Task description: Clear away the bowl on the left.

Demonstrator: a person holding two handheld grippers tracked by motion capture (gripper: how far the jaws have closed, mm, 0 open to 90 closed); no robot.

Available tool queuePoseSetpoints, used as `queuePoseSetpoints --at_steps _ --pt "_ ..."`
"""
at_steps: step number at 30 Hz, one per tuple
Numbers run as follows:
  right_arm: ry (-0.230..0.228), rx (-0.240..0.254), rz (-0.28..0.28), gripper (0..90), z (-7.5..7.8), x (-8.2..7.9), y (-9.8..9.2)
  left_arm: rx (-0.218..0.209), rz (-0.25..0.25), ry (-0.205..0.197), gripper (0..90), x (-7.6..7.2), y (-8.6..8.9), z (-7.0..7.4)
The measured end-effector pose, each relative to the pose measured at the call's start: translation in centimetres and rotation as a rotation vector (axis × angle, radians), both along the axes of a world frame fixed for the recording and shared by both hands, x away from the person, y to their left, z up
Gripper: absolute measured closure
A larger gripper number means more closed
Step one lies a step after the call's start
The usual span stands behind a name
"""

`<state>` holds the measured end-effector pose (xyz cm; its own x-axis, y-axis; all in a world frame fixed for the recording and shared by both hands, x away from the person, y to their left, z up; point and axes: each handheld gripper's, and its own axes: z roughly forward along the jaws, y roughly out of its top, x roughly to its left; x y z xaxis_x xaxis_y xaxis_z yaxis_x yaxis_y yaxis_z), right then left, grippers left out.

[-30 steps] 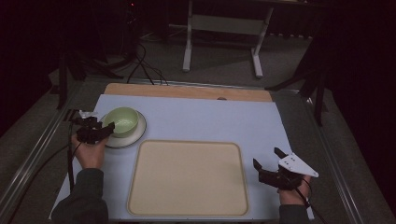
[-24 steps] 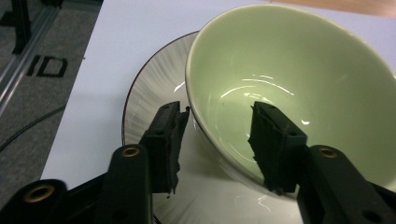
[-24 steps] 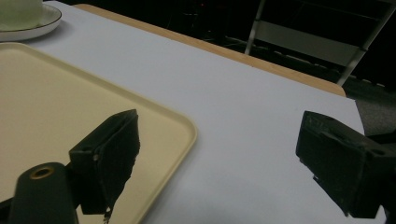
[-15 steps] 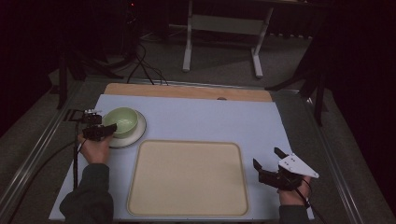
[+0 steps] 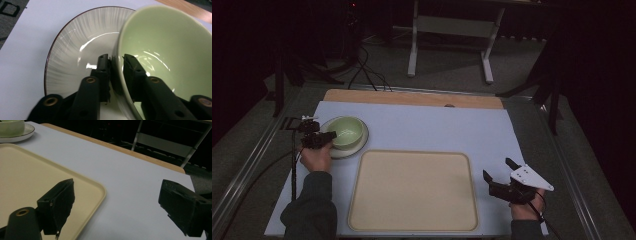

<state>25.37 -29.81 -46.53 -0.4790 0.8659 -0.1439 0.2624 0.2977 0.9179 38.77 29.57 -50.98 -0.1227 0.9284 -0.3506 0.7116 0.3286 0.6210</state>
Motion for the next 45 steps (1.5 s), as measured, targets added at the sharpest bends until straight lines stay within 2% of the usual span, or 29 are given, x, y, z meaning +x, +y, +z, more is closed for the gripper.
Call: queuePoseSetpoints --at_steps 3,7,10,14,17,20,28,40,45 --pt "-0.001 -0.001 0.001 13.1 0.0 0.0 0.0 -0.003 0.001 0.000 82.3 0.0 -0.1 0.0" --pt "-0.007 0.003 -0.006 13.1 0.1 0.0 0.0 -0.042 0.001 -0.020 82.3 -0.1 0.0 0.1" --pt "-0.010 0.005 -0.007 13.1 0.1 -0.1 -0.1 -0.022 0.005 -0.030 81.9 -0.3 -0.1 0.5" --pt "-0.009 0.006 -0.008 13.1 0.1 0.0 -0.1 -0.024 0.013 -0.039 81.9 -0.6 0.1 0.9" --pt "-0.010 0.005 -0.011 13.2 0.1 0.0 0.0 -0.046 0.026 -0.061 81.8 -0.9 0.3 1.5" --pt "-0.009 0.003 -0.012 13.1 0.1 0.0 0.0 -0.050 0.026 -0.080 81.9 -1.2 0.5 2.1" --pt "-0.004 0.002 -0.015 13.4 0.0 0.0 0.0 -0.050 0.005 -0.132 81.7 -2.4 0.4 3.7" --pt "-0.006 0.006 -0.016 13.7 0.1 0.0 0.0 -0.031 -0.046 -0.194 81.7 -4.1 0.0 5.1" --pt "-0.008 0.005 -0.013 13.7 0.1 -0.1 -0.1 -0.039 -0.054 -0.221 81.7 -4.8 -0.1 5.4"
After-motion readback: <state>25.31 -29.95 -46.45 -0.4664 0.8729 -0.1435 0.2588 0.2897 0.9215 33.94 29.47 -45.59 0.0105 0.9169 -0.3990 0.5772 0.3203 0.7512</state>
